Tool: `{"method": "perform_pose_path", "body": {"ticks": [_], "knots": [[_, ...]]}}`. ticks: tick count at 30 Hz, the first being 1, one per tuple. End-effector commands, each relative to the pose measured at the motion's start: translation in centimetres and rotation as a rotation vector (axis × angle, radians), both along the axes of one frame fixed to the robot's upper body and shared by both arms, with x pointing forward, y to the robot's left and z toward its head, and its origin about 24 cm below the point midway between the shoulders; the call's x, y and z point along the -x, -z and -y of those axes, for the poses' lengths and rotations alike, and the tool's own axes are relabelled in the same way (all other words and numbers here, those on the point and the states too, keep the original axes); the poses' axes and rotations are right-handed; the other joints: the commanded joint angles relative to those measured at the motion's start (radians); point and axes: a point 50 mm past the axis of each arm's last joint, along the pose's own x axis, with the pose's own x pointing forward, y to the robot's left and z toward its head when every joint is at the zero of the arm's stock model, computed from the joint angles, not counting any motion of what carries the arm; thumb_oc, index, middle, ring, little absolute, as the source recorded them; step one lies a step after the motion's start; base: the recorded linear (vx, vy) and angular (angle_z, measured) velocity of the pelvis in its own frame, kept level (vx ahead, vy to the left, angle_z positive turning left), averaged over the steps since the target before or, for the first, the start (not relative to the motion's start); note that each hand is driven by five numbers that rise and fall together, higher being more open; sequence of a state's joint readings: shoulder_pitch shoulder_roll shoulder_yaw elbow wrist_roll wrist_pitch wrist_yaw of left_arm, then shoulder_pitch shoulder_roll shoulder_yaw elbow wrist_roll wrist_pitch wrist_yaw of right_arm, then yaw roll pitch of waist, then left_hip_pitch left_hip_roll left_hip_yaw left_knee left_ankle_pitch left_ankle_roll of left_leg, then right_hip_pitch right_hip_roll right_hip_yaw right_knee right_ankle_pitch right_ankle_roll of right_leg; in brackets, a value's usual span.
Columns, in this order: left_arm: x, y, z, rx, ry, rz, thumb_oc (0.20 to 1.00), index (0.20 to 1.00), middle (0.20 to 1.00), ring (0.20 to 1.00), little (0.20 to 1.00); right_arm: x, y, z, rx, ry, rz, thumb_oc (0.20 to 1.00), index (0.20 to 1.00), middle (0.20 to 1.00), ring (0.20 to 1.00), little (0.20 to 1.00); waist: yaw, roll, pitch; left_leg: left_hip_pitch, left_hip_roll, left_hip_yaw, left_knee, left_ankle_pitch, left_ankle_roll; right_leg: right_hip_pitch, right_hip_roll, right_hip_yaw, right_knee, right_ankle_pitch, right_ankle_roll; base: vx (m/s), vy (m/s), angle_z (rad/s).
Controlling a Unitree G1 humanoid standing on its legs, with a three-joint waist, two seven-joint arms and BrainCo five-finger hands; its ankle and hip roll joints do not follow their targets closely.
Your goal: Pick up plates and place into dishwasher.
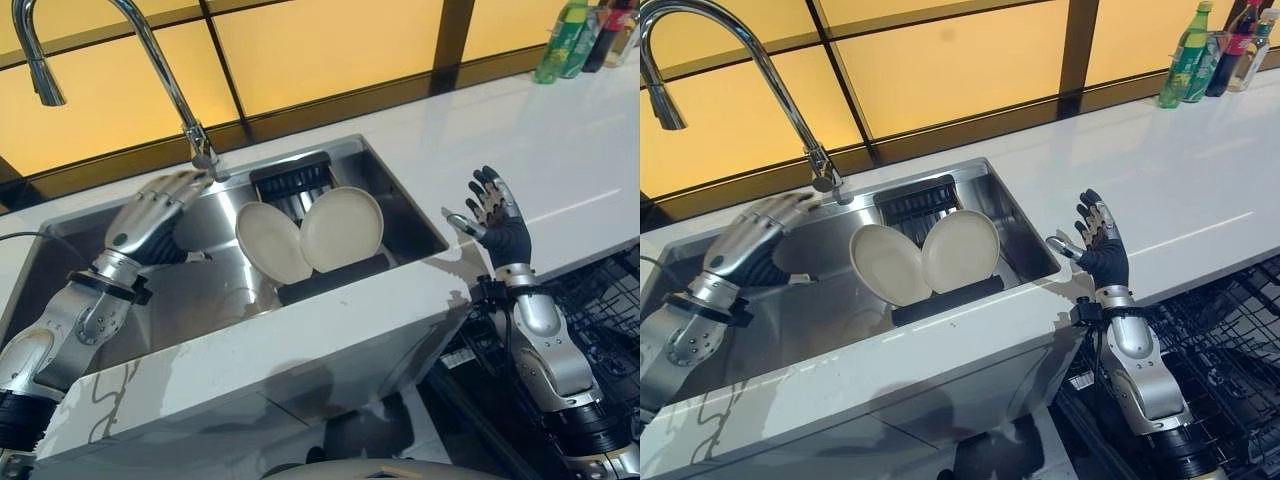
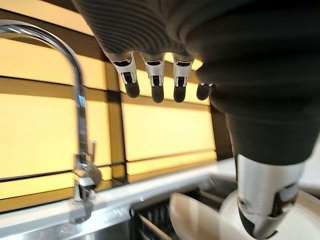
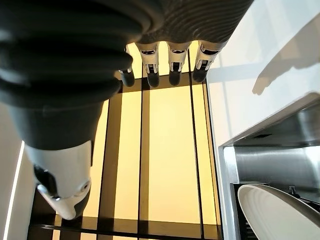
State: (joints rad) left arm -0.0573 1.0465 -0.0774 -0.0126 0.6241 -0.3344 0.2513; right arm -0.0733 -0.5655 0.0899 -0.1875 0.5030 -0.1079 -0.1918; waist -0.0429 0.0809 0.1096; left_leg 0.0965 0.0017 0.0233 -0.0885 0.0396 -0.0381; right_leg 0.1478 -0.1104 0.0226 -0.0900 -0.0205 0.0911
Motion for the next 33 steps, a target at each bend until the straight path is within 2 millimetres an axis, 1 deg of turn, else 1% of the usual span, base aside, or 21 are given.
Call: {"method": "perform_pose_path", "body": {"ticks": [1,6,10,13,15,21,23,24,25,28,33], "knots": [[-1.3,-3.0,-0.2,-0.093,0.025,0.109,1.0,1.0,1.0,1.0,1.0,-0.1,-2.3,0.1,0.014,-0.044,0.101,1.0,1.0,1.0,1.0,1.0,-0.023,-0.024,-0.024,0.018,-0.017,-0.006,0.066,-0.128,0.029,-0.112,-0.033,0.033,0.055,0.046,0.052,0.04,0.054,-0.06],[-1.4,-2.2,1.0,-0.18,0.107,0.093,1.0,1.0,1.0,1.0,1.0,-0.2,-2.0,0.3,0.014,-0.041,0.093,1.0,1.0,1.0,1.0,1.0,-0.027,-0.023,-0.021,0.018,-0.021,0.0,0.069,-0.131,0.036,-0.117,-0.039,0.034,0.067,0.046,0.058,0.04,0.042,-0.02],[-1.3,-1.4,1.5,-0.174,0.135,0.095,1.0,1.0,1.0,1.0,1.0,-0.2,-1.8,0.2,0.012,-0.035,0.082,1.0,1.0,1.0,1.0,1.0,-0.026,-0.026,-0.016,0.02,-0.023,0.003,0.073,-0.135,0.04,-0.117,-0.044,0.033,0.074,0.044,0.062,0.05,0.023,-0.01],[-1.3,-1.4,1.9,-0.177,0.149,0.109,1.0,1.0,1.0,1.0,1.0,-0.1,-1.8,0.2,0.007,-0.032,0.08,1.0,1.0,1.0,1.0,1.0,-0.024,-0.029,-0.013,0.015,-0.024,0.004,0.074,-0.127,0.041,-0.125,-0.045,0.033,0.079,0.053,0.064,0.0,0.0,0.0],[-1.3,-1.3,1.9,-0.183,0.149,0.115,1.0,1.0,1.0,1.0,1.0,0.0,-1.7,0.3,0.006,-0.03,0.076,1.0,1.0,1.0,1.0,1.0,-0.025,-0.031,-0.013,0.015,-0.024,0.005,0.073,-0.126,0.043,-0.125,-0.046,0.033,0.08,0.053,0.066,0.04,-0.007,0.0],[-1.3,-0.5,2.1,-0.277,0.151,0.076,1.0,1.0,1.0,1.0,1.0,0.3,-1.4,0.4,0.001,-0.024,0.064,1.0,1.0,1.0,1.0,1.0,-0.036,-0.034,-0.009,0.02,-0.026,0.011,0.081,-0.133,0.048,-0.128,-0.048,0.04,0.09,0.052,0.073,0.06,-0.013,-0.02],[-1.3,0.1,2.2,-0.337,0.148,0.049,1.0,1.0,1.0,1.0,1.0,0.3,-1.3,0.5,0.0,-0.02,0.056,1.0,1.0,1.0,1.0,1.0,-0.042,-0.031,-0.004,0.028,-0.027,0.01,0.083,-0.143,0.051,-0.123,-0.05,0.04,0.094,0.043,0.077,0.08,-0.002,-0.06],[-1.2,0.4,2.2,-0.398,0.148,0.051,1.0,1.0,1.0,1.0,1.0,0.3,-1.2,0.6,0.001,-0.019,0.053,1.0,1.0,1.0,1.0,1.0,-0.044,-0.031,-0.002,0.028,-0.028,0.011,0.084,-0.143,0.052,-0.123,-0.05,0.043,0.095,0.044,0.078,0.04,-0.002,-0.08],[-1.3,0.8,1.8,-0.454,0.13,0.032,1.0,1.0,1.0,1.0,1.0,0.3,-1.3,0.6,0.001,-0.023,0.049,1.0,1.0,1.0,1.0,1.0,-0.05,-0.029,0.001,0.029,-0.029,0.012,0.086,-0.144,0.052,-0.125,-0.05,0.046,0.097,0.045,0.08,0.05,-0.001,-0.09],[-1.4,1.2,1.6,-0.517,0.118,0.015,1.0,1.0,1.0,1.0,1.0,0.3,-1.3,0.6,0.002,-0.024,0.043,1.0,1.0,1.0,1.0,1.0,-0.056,-0.028,0.007,0.028,-0.03,0.016,0.091,-0.144,0.054,-0.126,-0.051,0.052,0.098,0.047,0.082,0.04,-0.002,-0.07],[-1.7,1.6,1.1,-0.553,0.083,0.012,1.0,1.0,1.0,1.0,1.0,0.2,-1.0,0.4,0.0,-0.029,0.031,1.0,1.0,1.0,1.0,1.0,-0.065,-0.026,0.019,0.024,-0.033,0.022,0.097,-0.144,0.056,-0.128,-0.05,0.062,0.103,0.048,0.086,0.04,-0.006,-0.03]]}}
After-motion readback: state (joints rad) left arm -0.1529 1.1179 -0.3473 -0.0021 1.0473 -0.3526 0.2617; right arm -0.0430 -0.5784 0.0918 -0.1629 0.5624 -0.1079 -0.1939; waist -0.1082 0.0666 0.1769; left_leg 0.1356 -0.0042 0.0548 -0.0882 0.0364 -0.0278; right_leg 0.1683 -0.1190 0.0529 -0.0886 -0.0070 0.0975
